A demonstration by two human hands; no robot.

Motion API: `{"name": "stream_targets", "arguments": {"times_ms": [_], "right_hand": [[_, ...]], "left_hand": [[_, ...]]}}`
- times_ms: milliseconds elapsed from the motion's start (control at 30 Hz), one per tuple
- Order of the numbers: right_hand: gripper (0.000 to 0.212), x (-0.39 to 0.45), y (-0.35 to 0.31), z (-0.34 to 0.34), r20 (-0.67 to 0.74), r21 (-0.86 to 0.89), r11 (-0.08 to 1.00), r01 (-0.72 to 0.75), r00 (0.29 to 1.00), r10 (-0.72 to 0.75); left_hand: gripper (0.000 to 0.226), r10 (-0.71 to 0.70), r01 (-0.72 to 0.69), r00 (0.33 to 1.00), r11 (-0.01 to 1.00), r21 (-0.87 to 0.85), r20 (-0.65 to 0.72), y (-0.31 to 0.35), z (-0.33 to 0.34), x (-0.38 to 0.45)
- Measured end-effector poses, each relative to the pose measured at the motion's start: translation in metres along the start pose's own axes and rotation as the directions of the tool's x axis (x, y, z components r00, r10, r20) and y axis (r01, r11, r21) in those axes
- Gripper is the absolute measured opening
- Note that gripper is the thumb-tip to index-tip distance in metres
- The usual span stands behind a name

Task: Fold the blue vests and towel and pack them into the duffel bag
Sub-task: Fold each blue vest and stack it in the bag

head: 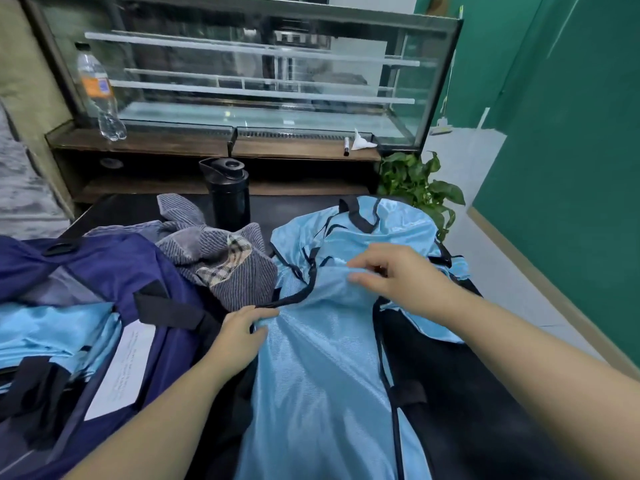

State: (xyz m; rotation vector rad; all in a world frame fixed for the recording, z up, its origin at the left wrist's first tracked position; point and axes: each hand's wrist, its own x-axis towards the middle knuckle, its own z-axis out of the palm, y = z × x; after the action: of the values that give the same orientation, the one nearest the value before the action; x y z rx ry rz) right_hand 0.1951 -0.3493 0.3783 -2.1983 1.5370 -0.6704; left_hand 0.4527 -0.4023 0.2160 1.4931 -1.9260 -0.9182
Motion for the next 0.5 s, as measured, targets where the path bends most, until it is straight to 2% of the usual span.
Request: {"name": "stream_targets", "arguments": {"times_ms": [200,267,333,367,433,467,500], "right_hand": [[0.036,-0.048,0.0,0.043,0.286,-0.073,0.981,0.177,0.947,-0.15],[0.037,-0.06,0.006,0.058,0.35,-0.097,0.977,0.189,0.925,-0.144],[0.037,-0.067,0.015,0.066,0.389,-0.095,0.986,0.136,0.917,-0.089],[0.037,-0.067,0.022,0.068,0.359,-0.075,0.995,0.07,0.933,-0.039],[0.037,-0.059,0.038,0.07,0.142,-0.022,0.99,-0.141,0.98,0.143],[0.039,-0.054,0.048,0.07,0.011,0.022,0.961,-0.277,0.961,0.277],[0.043,-0.048,0.055,0.069,-0.051,0.099,0.903,-0.419,0.904,0.425]], "left_hand": [[0.037,-0.044,0.051,0.992,0.997,-0.053,0.121,0.0,-0.006,0.003],[0.036,-0.042,0.054,0.99,0.995,-0.088,0.132,0.002,-0.008,0.002],[0.037,-0.046,0.063,0.989,0.991,-0.122,0.143,0.001,-0.01,0.002],[0.039,-0.049,0.069,0.988,0.988,-0.136,0.146,0.0,-0.01,0.002],[0.04,-0.058,0.082,0.988,0.983,-0.165,0.146,-0.001,-0.011,0.003],[0.039,-0.064,0.09,0.987,0.979,-0.181,0.145,-0.002,-0.011,0.003],[0.038,-0.069,0.098,0.987,0.975,-0.2,0.146,-0.001,-0.011,0.003]]}}
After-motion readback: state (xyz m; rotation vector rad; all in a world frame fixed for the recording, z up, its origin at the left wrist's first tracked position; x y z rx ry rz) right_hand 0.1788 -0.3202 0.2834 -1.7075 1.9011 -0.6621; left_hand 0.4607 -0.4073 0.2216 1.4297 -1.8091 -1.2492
